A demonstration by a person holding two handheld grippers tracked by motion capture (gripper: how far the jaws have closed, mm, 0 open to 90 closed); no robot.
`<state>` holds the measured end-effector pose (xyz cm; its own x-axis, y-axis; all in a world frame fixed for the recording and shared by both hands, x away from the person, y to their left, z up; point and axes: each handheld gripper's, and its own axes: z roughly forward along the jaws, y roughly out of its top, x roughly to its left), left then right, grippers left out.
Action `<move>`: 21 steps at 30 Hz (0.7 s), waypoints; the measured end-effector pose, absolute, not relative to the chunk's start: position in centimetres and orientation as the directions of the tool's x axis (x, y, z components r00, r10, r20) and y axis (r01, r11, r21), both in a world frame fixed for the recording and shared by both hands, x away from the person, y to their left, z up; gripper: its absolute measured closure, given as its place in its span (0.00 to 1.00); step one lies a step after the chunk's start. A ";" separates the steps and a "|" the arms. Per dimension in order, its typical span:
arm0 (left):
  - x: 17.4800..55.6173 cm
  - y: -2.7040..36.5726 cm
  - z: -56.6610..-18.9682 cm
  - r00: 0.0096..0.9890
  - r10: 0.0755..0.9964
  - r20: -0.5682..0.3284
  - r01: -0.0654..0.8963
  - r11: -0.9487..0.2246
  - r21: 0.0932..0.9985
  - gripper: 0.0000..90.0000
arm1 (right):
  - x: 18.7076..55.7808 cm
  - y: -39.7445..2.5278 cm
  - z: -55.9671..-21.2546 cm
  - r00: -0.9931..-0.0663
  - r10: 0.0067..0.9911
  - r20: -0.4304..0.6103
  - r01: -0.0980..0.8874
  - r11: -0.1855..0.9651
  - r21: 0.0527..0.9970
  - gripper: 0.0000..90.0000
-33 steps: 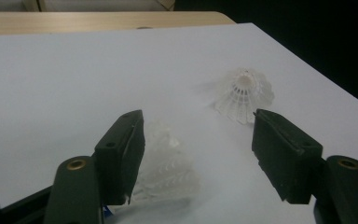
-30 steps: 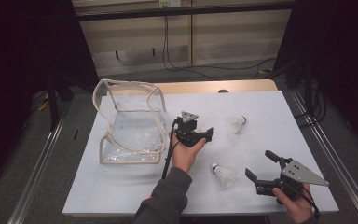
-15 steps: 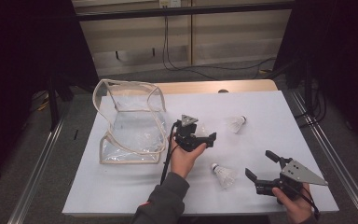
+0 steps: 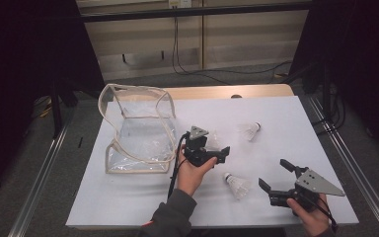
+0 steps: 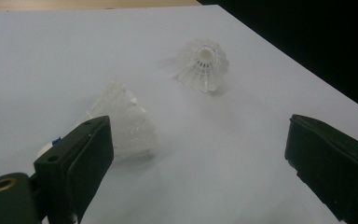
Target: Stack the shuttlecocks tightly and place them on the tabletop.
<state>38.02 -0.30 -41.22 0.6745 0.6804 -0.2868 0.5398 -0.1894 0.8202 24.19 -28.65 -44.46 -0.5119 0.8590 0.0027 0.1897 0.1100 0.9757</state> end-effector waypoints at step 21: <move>35.9 0.3 -41.5 0.740 0.612 -0.278 0.513 -0.246 0.822 0.07 | 24.2 -28.7 -44.4 -0.512 0.859 0.006 0.188 0.106 0.977 0.04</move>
